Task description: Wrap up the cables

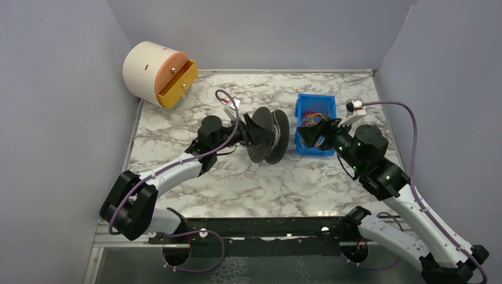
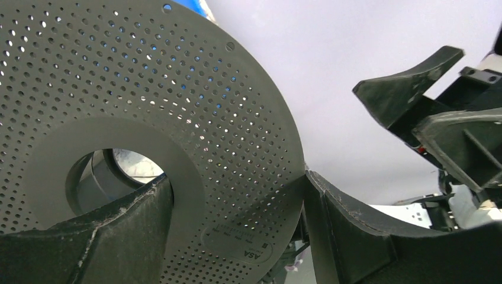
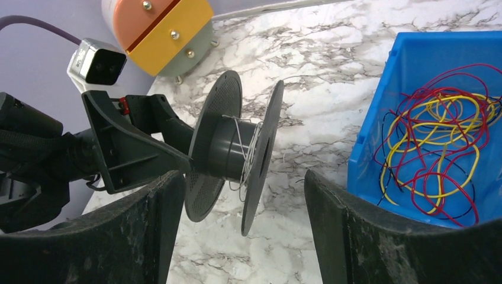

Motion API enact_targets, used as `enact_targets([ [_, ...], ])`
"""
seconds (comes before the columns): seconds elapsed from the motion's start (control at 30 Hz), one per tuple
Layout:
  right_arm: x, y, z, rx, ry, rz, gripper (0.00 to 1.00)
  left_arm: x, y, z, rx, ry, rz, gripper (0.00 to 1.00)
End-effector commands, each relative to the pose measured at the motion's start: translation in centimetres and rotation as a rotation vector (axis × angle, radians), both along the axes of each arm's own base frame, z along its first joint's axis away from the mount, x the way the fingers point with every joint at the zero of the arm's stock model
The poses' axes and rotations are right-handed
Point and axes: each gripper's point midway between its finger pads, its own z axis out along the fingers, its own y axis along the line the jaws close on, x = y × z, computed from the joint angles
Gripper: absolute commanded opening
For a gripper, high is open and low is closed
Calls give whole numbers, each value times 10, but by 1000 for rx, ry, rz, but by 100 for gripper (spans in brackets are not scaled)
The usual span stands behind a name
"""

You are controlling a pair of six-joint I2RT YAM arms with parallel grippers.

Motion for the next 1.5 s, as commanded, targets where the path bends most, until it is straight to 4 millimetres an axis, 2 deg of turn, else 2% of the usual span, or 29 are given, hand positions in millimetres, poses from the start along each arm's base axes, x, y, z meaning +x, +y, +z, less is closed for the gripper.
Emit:
enact_targets([
  [0.0, -3, 7, -5, 6, 19, 37, 77, -2, 7, 44, -187, -114, -22, 0],
  [0.23, -3, 8, -7, -1, 21, 43, 76, -2, 29, 34, -331, -45, -21, 0],
  [0.47, -2, 11, -10, -4, 29, 53, 76, -11, 39, 31, -492, -8, -95, 0],
  [0.7, -1, 10, -13, -13, 35, 49, 76, -4, 45, 12, -502, 33, -88, 0],
  [0.8, -1, 11, -15, -16, 40, 50, 76, 3, 47, -5, -477, 69, -64, 0],
  [0.9, 0, 13, -17, -16, 45, 55, 76, 4, 50, -13, -468, 87, -59, 0],
  [1.3, 4, 17, -20, -19, 55, 61, 85, 5, 55, -29, -454, 130, -60, 39],
  [1.47, 5, 20, -21, -20, 57, 68, 87, 5, 55, -31, -447, 133, -69, 46],
])
